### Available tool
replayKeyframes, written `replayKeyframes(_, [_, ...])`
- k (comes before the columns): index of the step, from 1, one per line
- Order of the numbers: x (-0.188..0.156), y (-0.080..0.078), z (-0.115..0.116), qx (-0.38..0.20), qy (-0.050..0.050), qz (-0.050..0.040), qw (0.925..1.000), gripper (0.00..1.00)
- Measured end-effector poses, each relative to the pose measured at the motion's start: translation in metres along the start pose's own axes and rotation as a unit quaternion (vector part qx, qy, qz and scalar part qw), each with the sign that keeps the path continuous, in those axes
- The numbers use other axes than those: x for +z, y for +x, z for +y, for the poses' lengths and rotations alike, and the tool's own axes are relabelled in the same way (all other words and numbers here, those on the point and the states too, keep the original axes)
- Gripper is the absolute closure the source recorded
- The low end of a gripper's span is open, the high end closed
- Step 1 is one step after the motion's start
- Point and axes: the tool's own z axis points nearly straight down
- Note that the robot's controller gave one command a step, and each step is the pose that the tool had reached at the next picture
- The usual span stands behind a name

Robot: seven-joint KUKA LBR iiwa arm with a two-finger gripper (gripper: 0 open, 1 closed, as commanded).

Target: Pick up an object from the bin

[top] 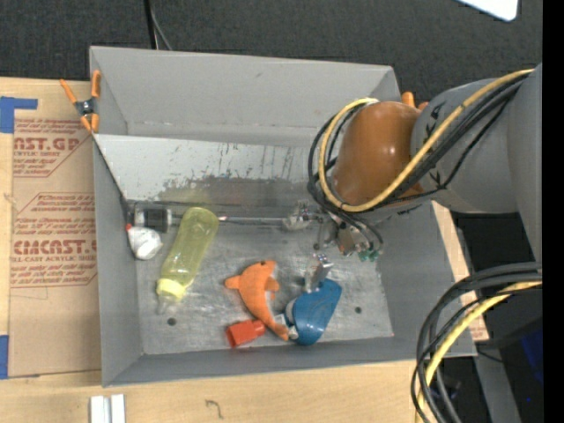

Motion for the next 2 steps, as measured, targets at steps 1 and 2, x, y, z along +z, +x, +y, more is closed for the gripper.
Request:
replayKeyframes(1, [0.000,0.000,0.000,0.000,0.000,0.0002,1.0000,0.00])
replayKeyframes(2, [0.006,0.001,0.027,-0.052,0.003,-0.0140,0.9985,0.00])
